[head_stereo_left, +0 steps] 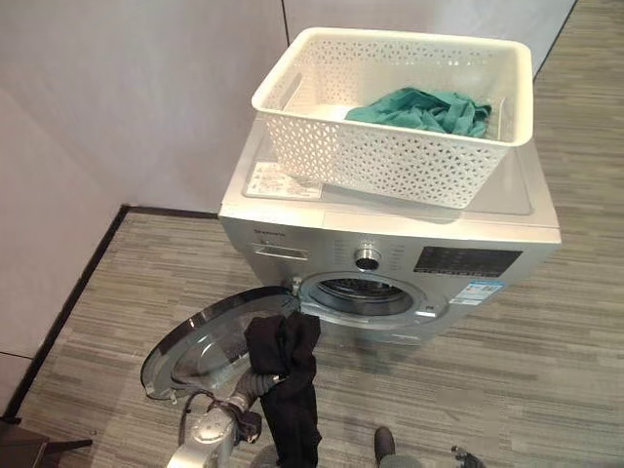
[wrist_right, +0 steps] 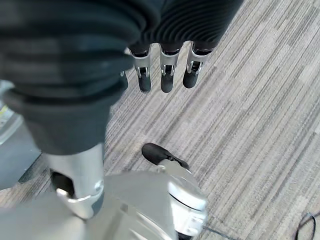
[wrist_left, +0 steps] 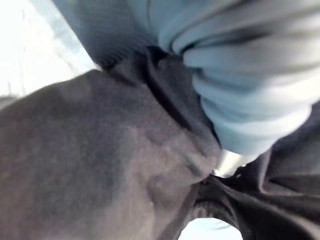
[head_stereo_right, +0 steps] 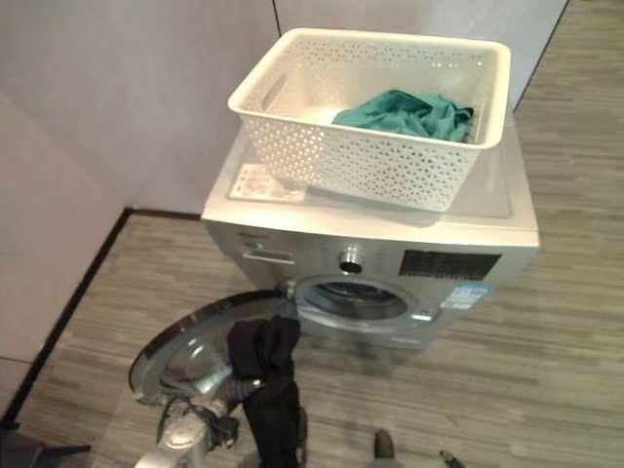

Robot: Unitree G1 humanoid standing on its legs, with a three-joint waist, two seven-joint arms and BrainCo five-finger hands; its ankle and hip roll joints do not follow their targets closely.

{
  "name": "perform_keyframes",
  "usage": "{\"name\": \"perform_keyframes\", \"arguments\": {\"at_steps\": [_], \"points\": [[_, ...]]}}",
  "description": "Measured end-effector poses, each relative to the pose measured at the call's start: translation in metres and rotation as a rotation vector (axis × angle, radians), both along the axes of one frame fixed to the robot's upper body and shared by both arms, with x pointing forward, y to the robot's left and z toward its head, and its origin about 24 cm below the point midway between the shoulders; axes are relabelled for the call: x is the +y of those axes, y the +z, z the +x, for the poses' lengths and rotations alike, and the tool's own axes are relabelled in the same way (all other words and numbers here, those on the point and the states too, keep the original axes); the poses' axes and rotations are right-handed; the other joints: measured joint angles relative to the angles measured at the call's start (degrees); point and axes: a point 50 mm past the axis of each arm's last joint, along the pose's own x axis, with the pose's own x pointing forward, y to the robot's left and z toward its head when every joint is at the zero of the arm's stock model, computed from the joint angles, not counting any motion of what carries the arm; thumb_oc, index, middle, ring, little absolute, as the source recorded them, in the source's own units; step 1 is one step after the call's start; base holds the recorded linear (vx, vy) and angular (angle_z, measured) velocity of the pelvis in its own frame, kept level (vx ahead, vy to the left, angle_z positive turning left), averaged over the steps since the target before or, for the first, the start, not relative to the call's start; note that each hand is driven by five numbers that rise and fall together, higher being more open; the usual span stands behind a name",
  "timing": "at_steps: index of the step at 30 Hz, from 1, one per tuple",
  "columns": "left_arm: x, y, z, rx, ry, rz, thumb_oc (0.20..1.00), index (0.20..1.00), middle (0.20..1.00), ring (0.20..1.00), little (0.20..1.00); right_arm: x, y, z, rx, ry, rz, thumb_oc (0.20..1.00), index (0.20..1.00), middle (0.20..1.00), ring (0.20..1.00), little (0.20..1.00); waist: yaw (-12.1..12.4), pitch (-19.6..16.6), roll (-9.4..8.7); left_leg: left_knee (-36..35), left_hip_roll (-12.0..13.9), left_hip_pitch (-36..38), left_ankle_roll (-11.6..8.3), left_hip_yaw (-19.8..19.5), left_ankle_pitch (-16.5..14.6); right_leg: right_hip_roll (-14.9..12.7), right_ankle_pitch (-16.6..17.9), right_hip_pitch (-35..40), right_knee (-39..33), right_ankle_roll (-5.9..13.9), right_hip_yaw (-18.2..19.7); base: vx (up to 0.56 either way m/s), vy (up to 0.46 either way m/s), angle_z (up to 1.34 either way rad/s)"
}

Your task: Grab the laundry basket,head to the washer,open it,put in the laundry and shut it.

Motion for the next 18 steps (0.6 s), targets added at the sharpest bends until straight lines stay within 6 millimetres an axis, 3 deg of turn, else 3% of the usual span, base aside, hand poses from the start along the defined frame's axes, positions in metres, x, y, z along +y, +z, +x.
{"name": "perform_keyframes", "arguments": {"at_steps": [4, 9, 14, 18], "points": [[-0.008, 0.006, 0.016, -0.038, -0.006, 0.01, 0.2, 0.2, 0.2, 0.2, 0.2, 0.009, 0.005, 0.013, -0.058, 0.044, 0.019, 1.0, 1.0, 1.0, 1.0, 1.0, -1.3, 1.7, -3.07, 0.0, 0.8, -0.4, -0.21, 0.9, 0.1, 0.8, 0.3, -0.9, 0.0, -0.35, 0.7, -0.06, -0.046, -0.12], [-0.027, 0.022, 0.048, -0.115, -0.02, 0.022, 0.2, 0.2, 0.2, 0.2, 0.2, 0.009, 0.004, 0.013, -0.061, 0.026, 0.017, 1.0, 1.0, 1.0, 1.0, 1.0, -2.6, 2.4, -4.39, 0.0, 1.2, -2.6, -0.57, 1.1, 0.6, 1.2, 0.9, -3.2, 0.4, -0.43, 0.9, -0.07, -0.042, -0.04], [-0.037, 0.025, 0.063, -0.139, 0.003, 0.036, 0.2, 0.2, 0.2, 0.2, 0.2, 0.005, -0.001, 0.0, -0.02, -0.018, -0.004, 1.0, 1.0, 1.0, 1.0, 1.0, -3.8, 3.1, -5.82, 0.0, 1.7, -4.4, -0.61, 2.7, 0.6, 1.4, 1.5, -6.1, 0.4, -0.49, 2.7, -0.05, -0.032, -0.18], [-0.032, 0.022, 0.071, -0.123, 0.033, 0.093, 0.2, 0.2, 0.2, 0.2, 0.2, 0.002, -0.009, -0.017, 0.056, -0.076, -0.021, 1.0, 1.0, 1.0, 1.0, 1.0, -4.7, 4.5, -8.0, 0.0, 2.2, -5.5, -0.67, 4.5, 0.6, 1.9, 2.1, -8.1, 0.4, -0.42, 4.4, -0.03, -0.015, -0.26]]}}
